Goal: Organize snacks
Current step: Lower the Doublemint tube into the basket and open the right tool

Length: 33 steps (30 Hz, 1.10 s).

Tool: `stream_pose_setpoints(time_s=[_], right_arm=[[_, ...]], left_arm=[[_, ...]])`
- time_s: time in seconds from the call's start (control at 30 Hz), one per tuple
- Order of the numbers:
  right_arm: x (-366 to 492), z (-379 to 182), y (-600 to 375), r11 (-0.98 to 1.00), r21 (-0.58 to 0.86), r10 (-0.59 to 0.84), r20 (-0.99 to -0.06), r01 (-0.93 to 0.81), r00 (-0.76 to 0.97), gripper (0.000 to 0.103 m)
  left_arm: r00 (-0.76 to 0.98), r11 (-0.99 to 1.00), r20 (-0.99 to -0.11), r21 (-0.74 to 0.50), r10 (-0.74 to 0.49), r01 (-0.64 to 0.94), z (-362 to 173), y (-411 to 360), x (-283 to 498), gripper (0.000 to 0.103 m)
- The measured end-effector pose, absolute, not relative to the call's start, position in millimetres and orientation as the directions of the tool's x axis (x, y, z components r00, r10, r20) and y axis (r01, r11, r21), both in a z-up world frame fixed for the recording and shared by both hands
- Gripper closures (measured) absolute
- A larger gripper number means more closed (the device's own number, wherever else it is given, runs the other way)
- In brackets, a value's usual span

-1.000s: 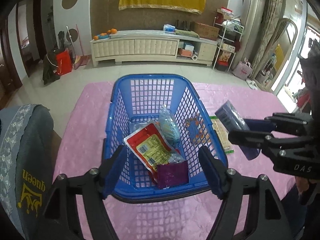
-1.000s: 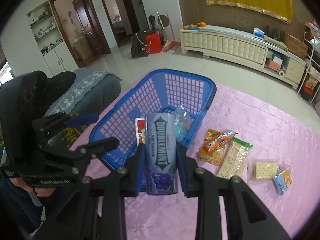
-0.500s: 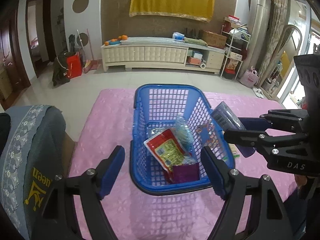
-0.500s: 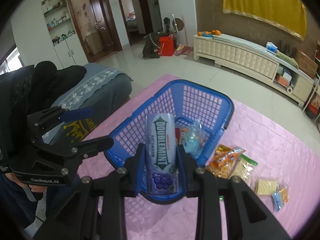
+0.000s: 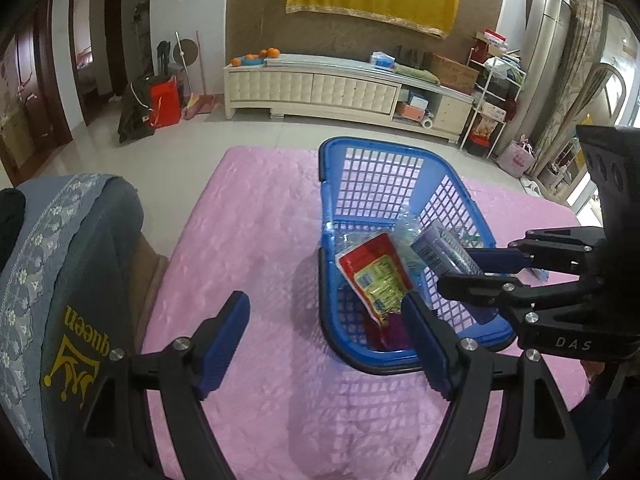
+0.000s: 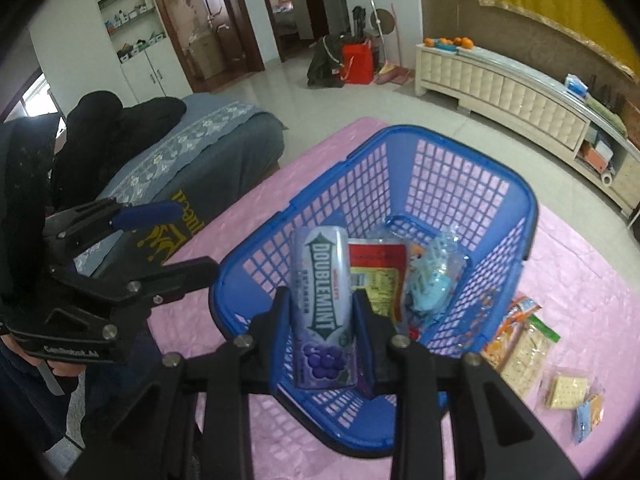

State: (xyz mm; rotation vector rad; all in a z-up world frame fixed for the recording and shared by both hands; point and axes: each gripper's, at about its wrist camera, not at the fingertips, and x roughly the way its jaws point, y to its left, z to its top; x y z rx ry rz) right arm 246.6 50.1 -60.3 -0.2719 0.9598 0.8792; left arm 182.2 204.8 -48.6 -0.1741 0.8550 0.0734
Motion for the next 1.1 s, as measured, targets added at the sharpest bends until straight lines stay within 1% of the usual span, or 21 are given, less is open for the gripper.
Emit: stream_pose_setpoints(time_s=[0.27, 0.4, 0.5, 0.53, 0.63, 0.67, 0.73, 0.83, 1.1], right_arm=[[249, -72, 67, 0.602, 0.139, 0.509, -0.826, -0.787, 0.244, 0.068], [249, -73, 75, 0.581, 0.115, 0.501, -0.831, -0.806, 0.242, 0.068], [254, -73, 77, 0.588, 0.128, 0.5, -0.834, -0.799, 0.234, 0.067], [255, -74, 77, 0.592, 0.128, 0.499, -0.834, -0.796, 0.237, 0.065], [257, -72, 73, 0.595, 0.152, 0.517, -0.824, -0.789, 0.231, 0.048], [257, -72, 72, 0.592, 0.163, 0.524, -0.822, -0.79, 0.223, 0.045], [256, -69, 70, 0.59, 0.162, 0.526, -0.82, -0.791, 0.225, 0.044], [254, -62, 61, 0.608, 0.181, 0.541, -0.808, -0.773, 0.235, 0.036], [239, -42, 29, 0.648, 0.189, 0.552, -0.784, -0.738, 0.284, 0.033]], left_arm=[[0.644, 0.977, -0.765, -0.138, -0.002, -0.161, -57, 212, 181, 0.027], [0.64, 0.979, -0.768, -0.125, 0.009, -0.164, -56, 211, 177, 0.027], [0.641, 0.976, -0.767, -0.131, 0.011, -0.173, -55, 213, 174, 0.027], [0.642, 0.975, -0.767, -0.135, 0.01, -0.177, -55, 214, 173, 0.027], [0.643, 0.975, -0.766, -0.132, 0.015, -0.179, -55, 213, 169, 0.027], [0.643, 0.975, -0.766, -0.129, 0.018, -0.181, -54, 213, 168, 0.027], [0.644, 0.974, -0.765, -0.13, 0.02, -0.184, -53, 214, 167, 0.027], [0.653, 0.974, -0.757, -0.135, 0.016, -0.18, -49, 213, 163, 0.027], [0.679, 0.984, -0.734, -0.114, 0.007, -0.134, -32, 191, 160, 0.027]])
